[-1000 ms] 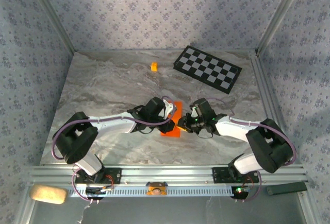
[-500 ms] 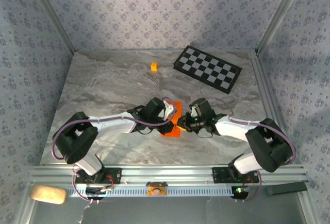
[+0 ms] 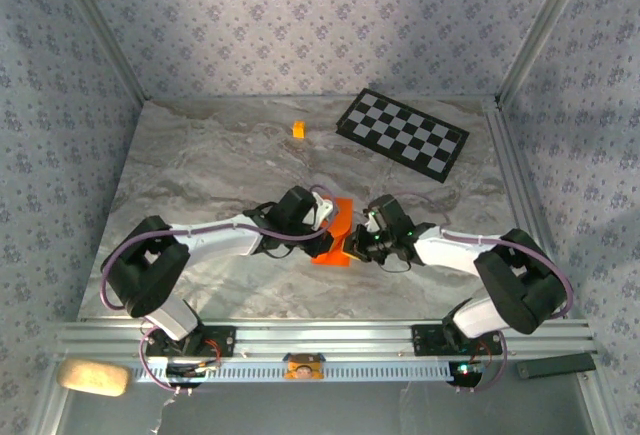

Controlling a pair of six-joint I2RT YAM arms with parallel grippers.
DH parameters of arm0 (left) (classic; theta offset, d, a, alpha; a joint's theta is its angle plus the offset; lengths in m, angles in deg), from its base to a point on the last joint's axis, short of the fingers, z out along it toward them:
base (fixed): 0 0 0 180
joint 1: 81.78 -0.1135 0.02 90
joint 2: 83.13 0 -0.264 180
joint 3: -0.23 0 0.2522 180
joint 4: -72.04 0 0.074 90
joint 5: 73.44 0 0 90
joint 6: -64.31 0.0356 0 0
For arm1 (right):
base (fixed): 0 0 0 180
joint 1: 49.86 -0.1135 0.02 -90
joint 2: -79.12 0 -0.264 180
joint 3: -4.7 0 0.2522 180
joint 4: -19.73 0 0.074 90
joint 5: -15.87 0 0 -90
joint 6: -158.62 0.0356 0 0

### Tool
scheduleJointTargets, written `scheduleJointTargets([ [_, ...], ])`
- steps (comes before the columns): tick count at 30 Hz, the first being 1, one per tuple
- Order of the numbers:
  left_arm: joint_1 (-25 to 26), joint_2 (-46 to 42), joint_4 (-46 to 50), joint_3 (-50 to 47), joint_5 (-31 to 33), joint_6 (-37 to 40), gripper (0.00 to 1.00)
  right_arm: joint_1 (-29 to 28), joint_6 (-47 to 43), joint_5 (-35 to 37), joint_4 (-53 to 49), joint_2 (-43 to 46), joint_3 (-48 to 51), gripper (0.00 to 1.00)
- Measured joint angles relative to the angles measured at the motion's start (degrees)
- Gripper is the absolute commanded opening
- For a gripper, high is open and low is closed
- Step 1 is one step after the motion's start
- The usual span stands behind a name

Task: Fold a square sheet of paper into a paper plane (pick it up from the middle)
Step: Fold the triangle a second time at the center of the table.

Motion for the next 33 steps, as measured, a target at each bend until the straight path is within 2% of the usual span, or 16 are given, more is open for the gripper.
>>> scheduleJointTargets([
  [7, -0.09, 0.00, 0.35, 0.00, -0.15, -0.39, 0.00, -0.85, -1.57, 1.66, -1.86, -3.41, -0.98, 0.04],
  [13, -0.48, 0.13, 0.31, 0.02, -1.33, -1.55, 0.00, -0.92, -6.40, 4.76, -8.92, -4.24, -4.37, 0.03],
  [23, -0.85, 4.13, -0.59, 1.66, -4.04, -6.03, 0.00, 3.19, -14.21, 5.42, -17.00, -4.22, -7.26, 0.07],
  [33, -0.85, 4.31, -1.36, 2.01, -3.98, -7.89, 0.00, 2.27, -13.86, 2.01, -14.21, -3.41, -7.43, 0.08],
])
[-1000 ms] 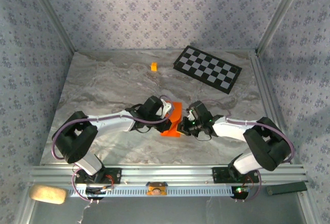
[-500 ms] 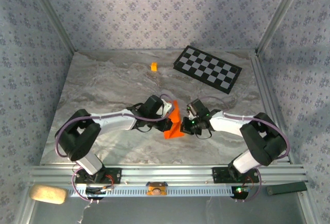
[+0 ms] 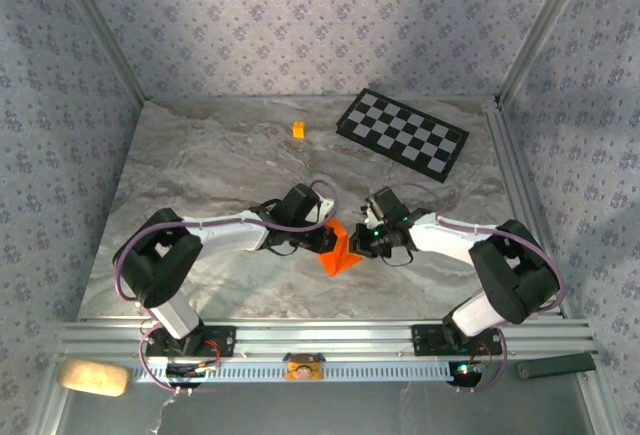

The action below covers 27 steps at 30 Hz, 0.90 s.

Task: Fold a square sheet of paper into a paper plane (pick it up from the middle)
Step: Fold the triangle a second time at the center of the table.

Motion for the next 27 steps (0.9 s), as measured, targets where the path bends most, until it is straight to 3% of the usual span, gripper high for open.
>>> scheduleJointTargets([
  [11, 0.00, 0.00, 1.99, 0.00, 1.86, 0.48, 0.00, -0.57, 3.50, 0.09, 2.08, -3.39, 0.13, 0.06],
  [23, 0.00, 0.02, 5.70, 2.78, 3.96, 3.54, 0.00, -4.44, 26.84, 6.16, 16.50, 2.82, 10.47, 0.06],
  [27, 0.00, 0.11, 6.82, 3.85, 4.48, 5.05, 0.00, -4.90, 29.57, 6.82, 17.55, 3.91, 11.54, 0.09],
])
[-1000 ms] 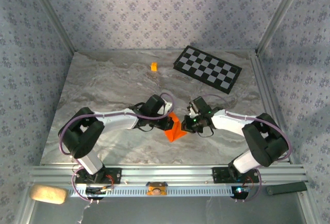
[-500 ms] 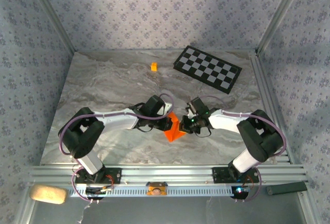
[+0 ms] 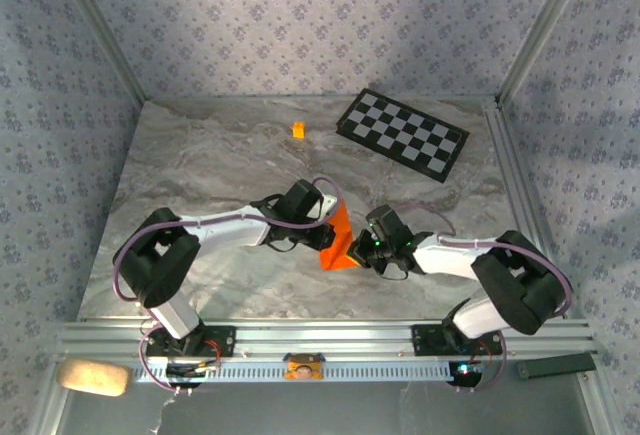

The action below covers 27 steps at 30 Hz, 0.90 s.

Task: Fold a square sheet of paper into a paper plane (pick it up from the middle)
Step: Fold the triangle a second time at the center of the table.

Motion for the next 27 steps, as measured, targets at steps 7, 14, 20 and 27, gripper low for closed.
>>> scheduleJointTargets([
  [7, 0.00, 0.94, 1.38, 0.61, 0.28, 1.49, 0.00, 2.19, -6.45, -0.74, -5.62, 0.96, -3.08, 0.09],
  [14, 0.00, 1.31, 2.45, 0.68, 0.26, 2.58, 0.00, 4.70, -13.86, -3.85, -7.98, -0.63, -5.73, 0.04],
  [20, -0.15, 2.27, 3.23, 1.77, 0.26, 3.65, 0.00, 5.05, -16.50, -5.90, -8.04, -4.26, -6.12, 0.03],
  [27, -0.83, 2.38, 4.63, 2.10, 0.98, 4.09, 0.00, 4.48, -15.04, -5.53, -7.72, -4.24, -6.01, 0.03],
])
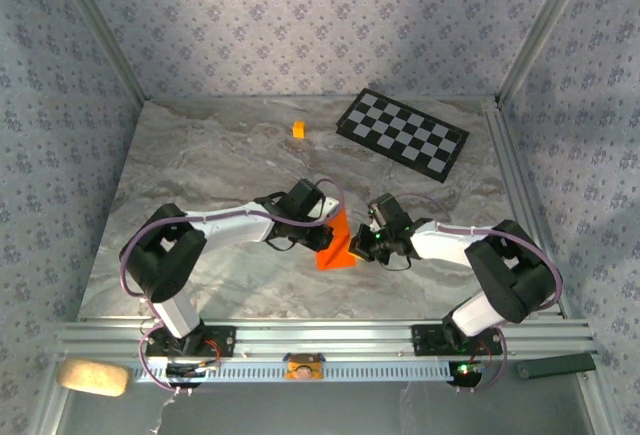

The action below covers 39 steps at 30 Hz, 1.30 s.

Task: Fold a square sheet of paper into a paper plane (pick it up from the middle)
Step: Fold the triangle a second time at the center of the table.

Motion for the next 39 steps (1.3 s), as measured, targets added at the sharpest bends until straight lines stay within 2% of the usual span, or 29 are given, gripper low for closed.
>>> scheduleJointTargets([
  [39, -1.05, 3.65, 4.46, 2.54, 4.70, 2.97, 0.00, -1.86, 3.17, 1.38, -1.05, -0.87, -1.46, 0.03],
])
